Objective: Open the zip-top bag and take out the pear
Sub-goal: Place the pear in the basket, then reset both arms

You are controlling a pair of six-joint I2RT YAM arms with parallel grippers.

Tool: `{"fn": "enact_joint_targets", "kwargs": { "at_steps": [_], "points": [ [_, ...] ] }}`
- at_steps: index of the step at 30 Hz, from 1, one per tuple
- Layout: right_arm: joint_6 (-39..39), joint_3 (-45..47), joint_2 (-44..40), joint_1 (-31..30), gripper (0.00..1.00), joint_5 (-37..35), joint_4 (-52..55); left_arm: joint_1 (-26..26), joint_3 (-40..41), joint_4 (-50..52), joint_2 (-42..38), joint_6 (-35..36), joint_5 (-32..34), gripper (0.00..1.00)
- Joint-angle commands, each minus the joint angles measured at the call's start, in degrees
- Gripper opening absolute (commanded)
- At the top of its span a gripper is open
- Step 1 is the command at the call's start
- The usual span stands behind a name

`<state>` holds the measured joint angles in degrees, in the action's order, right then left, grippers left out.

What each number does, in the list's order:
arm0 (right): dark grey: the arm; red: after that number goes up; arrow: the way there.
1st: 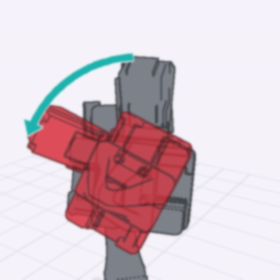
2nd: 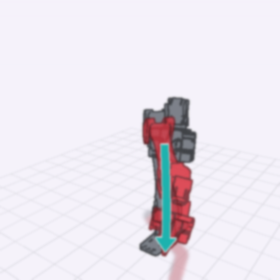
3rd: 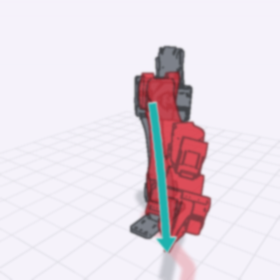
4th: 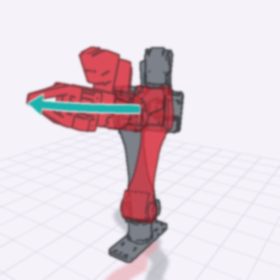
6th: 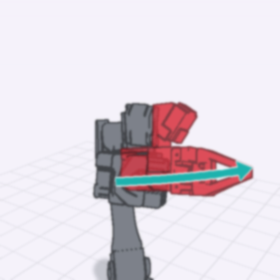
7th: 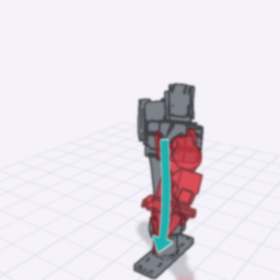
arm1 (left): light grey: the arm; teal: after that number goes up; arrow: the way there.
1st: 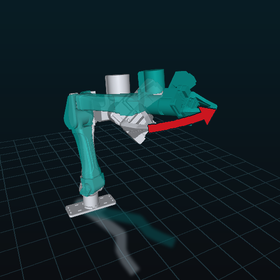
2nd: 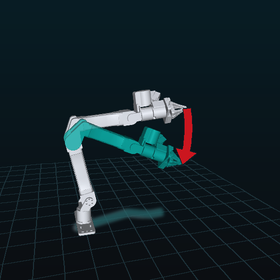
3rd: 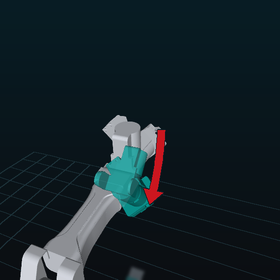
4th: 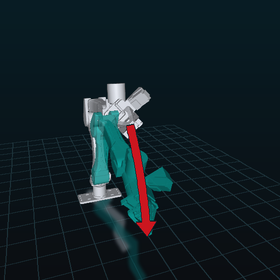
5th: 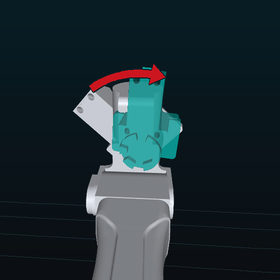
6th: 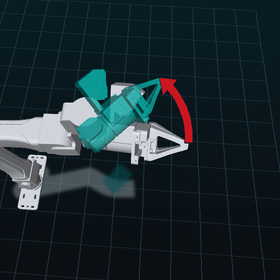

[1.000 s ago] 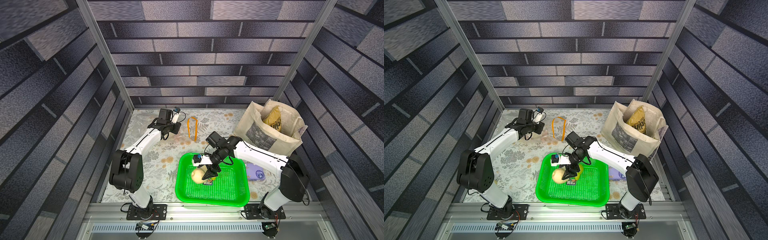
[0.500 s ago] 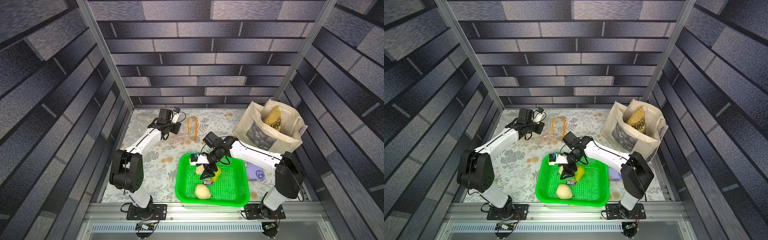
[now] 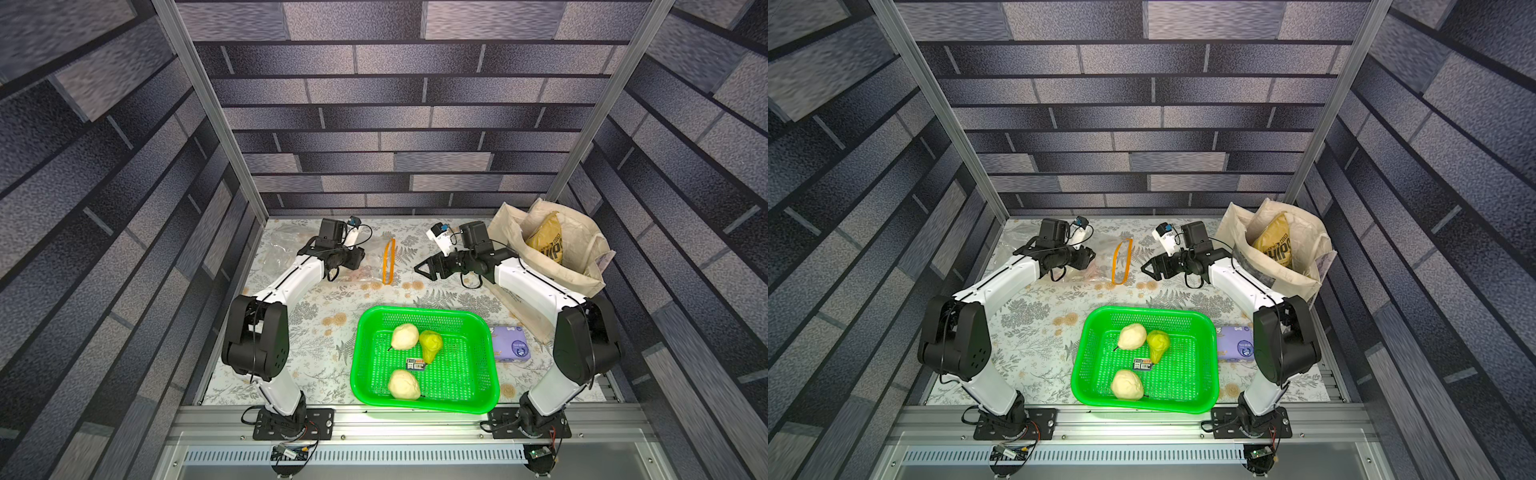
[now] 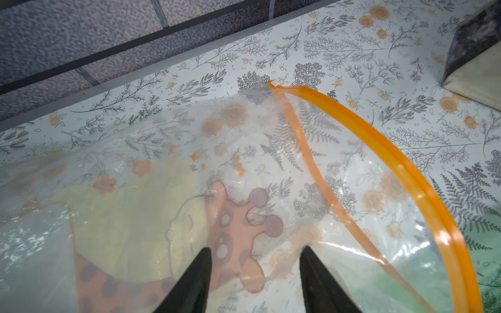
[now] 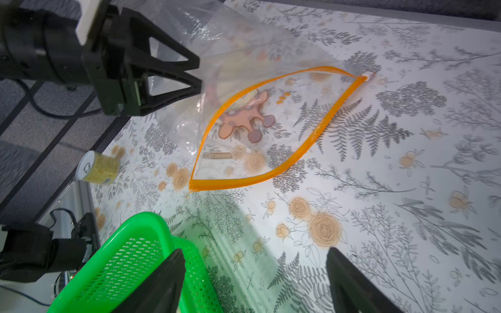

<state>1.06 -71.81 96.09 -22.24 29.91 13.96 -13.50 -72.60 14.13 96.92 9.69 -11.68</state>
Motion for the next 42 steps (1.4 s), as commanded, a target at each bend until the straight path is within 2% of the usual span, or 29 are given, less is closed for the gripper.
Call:
{"fn": "enact_joint_targets", "kwargs": {
  "at_steps": [1,4,8,13,18,24,26,28,32,38,42],
  "points": [
    [7.2,3.3,0.5,2.4,0.85,-4.4,-5.8,0.4,-1.7,0.2,-0.4,-1.6,-0.3,0.66],
    [7.3,5.6,-0.3,5.8,0.86,-5.0,-8.0,1.7,-1.5,-0.4,-1.5,-2.4,-0.6,0.70],
    [3.5,7.7,-1.3,10.2,0.88,-7.6,-7.6,3.9,-1.4,-1.8,-4.5,-4.0,-2.3,0.78],
    [2.1,11.2,-3.2,15.5,0.88,-8.5,-10.5,6.6,0.6,-4.2,-9.6,-8.6,-3.1,0.79],
    [-0.9,15.1,-5.0,18.7,0.88,-13.6,-12.8,12.2,11.3,-12.1,-17.6,-17.5,-1.2,0.79],
    [-2.4,22.1,-6.7,20.5,0.88,-20.6,-22.4,16.9,25.9,-17.8,-26.8,-17.2,4.3,0.81],
    [-2.0,22.9,-6.6,20.6,0.89,-22.1,-23.6,18.7,31.1,-20.9,-28.7,-18.9,7.7,0.84],
    [-1.8,23.6,-6.7,20.7,0.89,-22.5,-26.0,20.4,37.4,-26.8,-30.1,-18.7,7.5,0.85],
    [-2.2,26.9,-9.1,20.7,0.88,-25.4,-29.2,20.8,45.7,-35.8,-30.5,-18.1,9.8,0.87],
    [-3.5,32.9,-12.7,20.7,0.88,-28.5,-29.9,21.5,49.0,-40.3,-25.6,-18.2,13.5,0.87],
    [-2.4,40.1,-12.2,20.7,0.88,-28.4,-40.6,21.6,50.3,-46.6,-22.8,-17.5,14.0,0.87]
  ]
}}
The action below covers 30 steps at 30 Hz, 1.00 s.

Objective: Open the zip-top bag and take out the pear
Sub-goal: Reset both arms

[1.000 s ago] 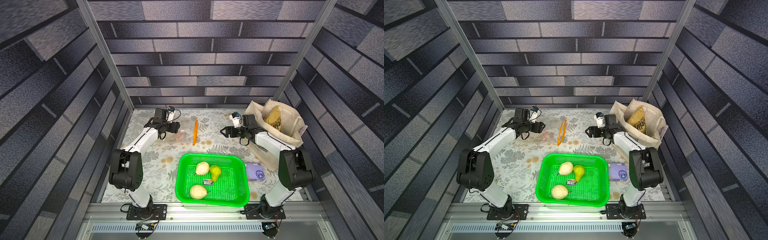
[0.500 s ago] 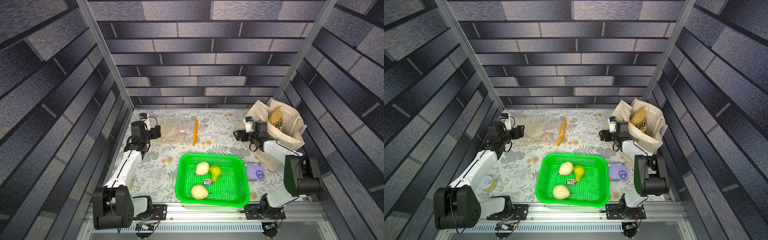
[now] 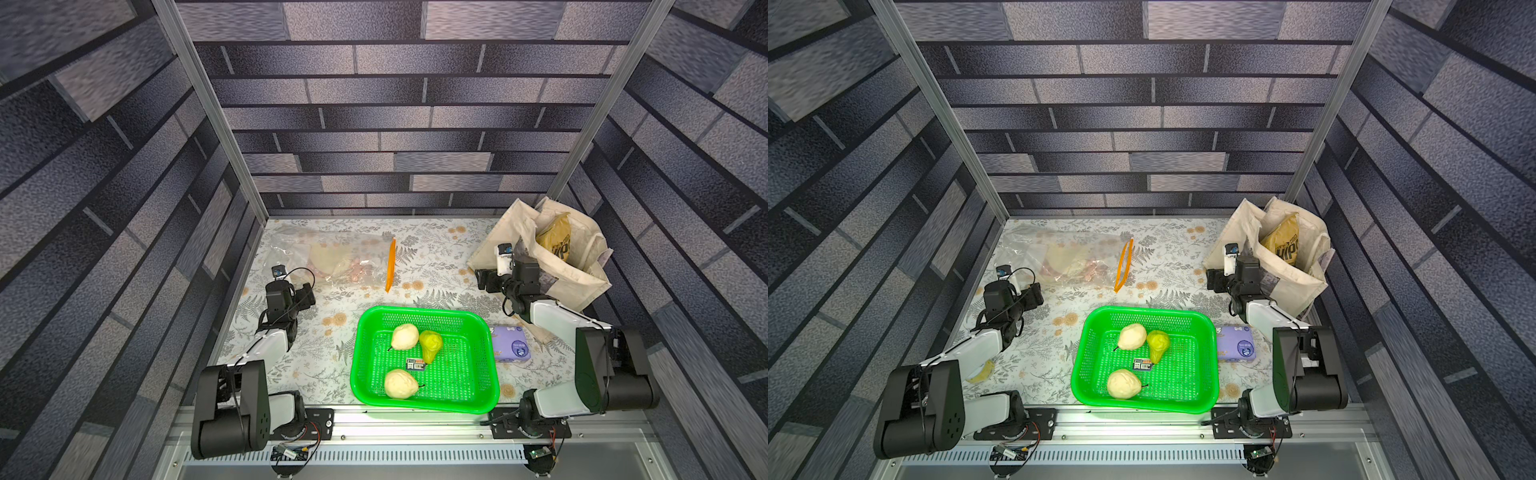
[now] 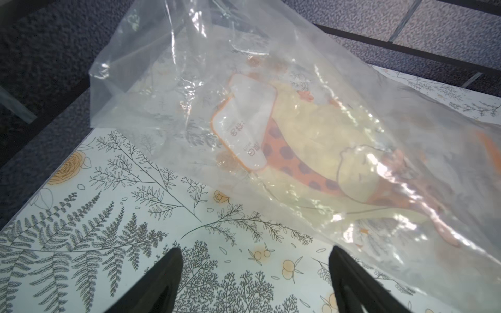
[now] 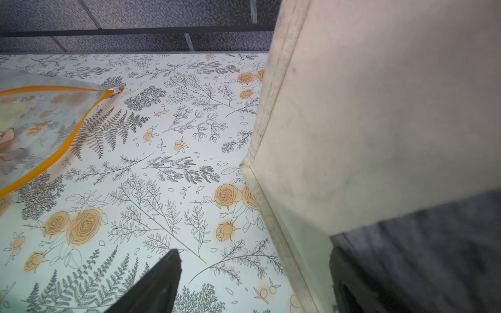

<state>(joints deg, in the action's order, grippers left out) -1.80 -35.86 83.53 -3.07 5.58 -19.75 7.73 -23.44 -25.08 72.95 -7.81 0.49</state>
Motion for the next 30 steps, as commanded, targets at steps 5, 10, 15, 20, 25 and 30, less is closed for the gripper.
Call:
{"fn": "enact_joint_targets", "kwargs": {
  "at_steps": [5,10,15,20,25,30],
  "points": [
    [0.7,5.3,2.0,1.5,0.89,-5.0,-12.3,-0.6,1.0,-14.1,4.8,0.2,1.1,0.86],
    [1.2,6.2,2.5,1.5,0.89,-5.7,-14.3,-4.8,2.8,-25.0,11.9,4.3,5.3,0.86],
    [1.2,8.7,1.8,1.5,0.89,-6.1,-18.1,-6.9,1.3,-25.6,15.5,5.8,9.1,0.87],
    [2.3,15.7,4.7,1.5,0.92,-8.8,-34.4,-5.1,-0.4,-22.2,15.4,3.8,7.9,0.94],
    [2.2,14.6,4.0,1.4,0.93,-9.3,-30.9,-5.1,-0.2,-22.8,15.5,3.9,7.8,1.00],
    [2.1,14.5,3.9,1.4,1.00,-9.3,-30.3,-4.7,-0.3,-22.4,15.5,3.9,6.8,1.00]
  ]
}}
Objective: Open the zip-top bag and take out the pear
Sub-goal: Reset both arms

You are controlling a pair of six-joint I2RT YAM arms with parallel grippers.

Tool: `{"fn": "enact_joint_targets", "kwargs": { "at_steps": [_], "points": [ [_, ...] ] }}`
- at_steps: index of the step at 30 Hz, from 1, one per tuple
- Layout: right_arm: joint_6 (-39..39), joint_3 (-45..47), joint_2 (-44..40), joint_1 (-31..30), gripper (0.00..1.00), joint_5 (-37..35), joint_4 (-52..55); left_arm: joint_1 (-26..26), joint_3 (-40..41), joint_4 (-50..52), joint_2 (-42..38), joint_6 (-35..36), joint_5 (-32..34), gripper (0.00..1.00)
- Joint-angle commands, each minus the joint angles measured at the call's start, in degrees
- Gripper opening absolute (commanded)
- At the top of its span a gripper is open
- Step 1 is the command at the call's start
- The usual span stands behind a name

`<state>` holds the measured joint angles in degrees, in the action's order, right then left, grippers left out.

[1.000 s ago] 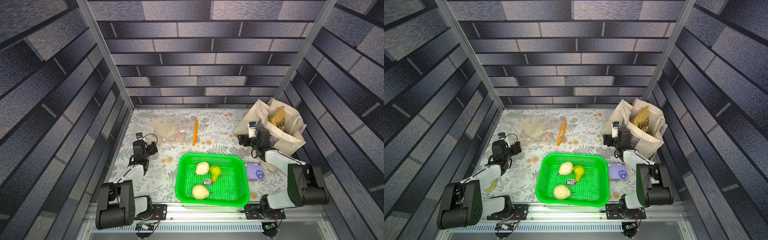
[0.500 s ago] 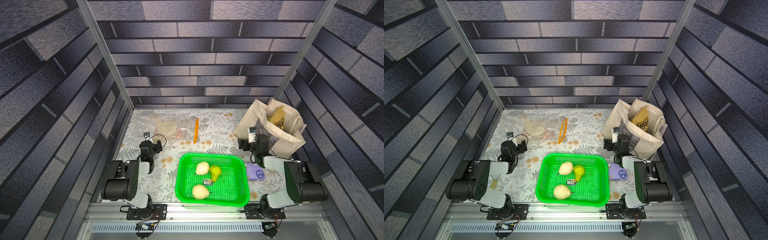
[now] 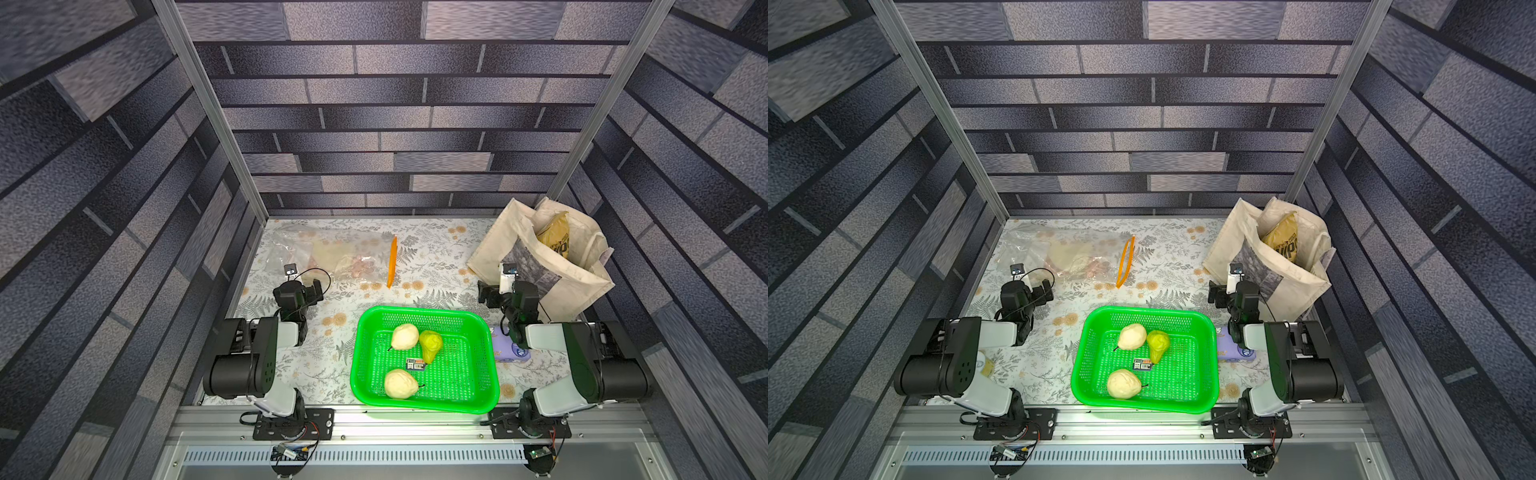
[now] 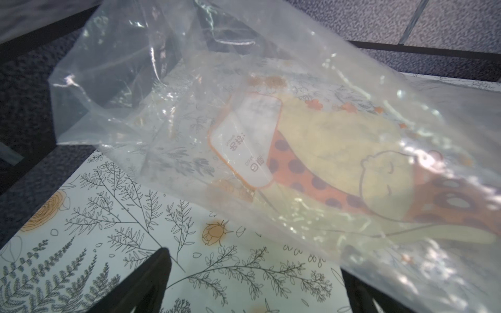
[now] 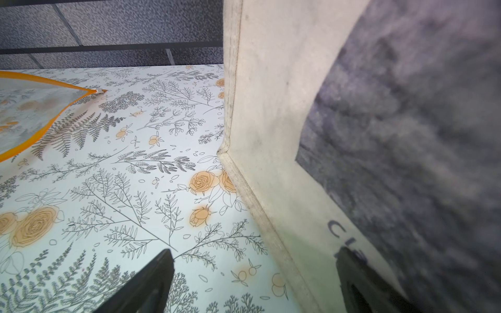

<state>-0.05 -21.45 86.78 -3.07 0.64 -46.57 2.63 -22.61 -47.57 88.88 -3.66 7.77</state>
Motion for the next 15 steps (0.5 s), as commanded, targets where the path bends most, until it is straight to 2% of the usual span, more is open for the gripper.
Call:
{"fn": "enact_joint_targets", "kwargs": {
  "at_steps": [1,15],
  "points": [
    [0.3,0.0,0.5,1.4,1.00,-4.4,-3.2,0.2,-1.1,-0.2,-0.4,-0.2,-0.4,1.00],
    [0.3,0.1,0.5,1.4,1.00,-4.3,-3.3,0.8,-1.2,0.2,-0.5,-0.3,-1.9,1.00]
  ]
}}
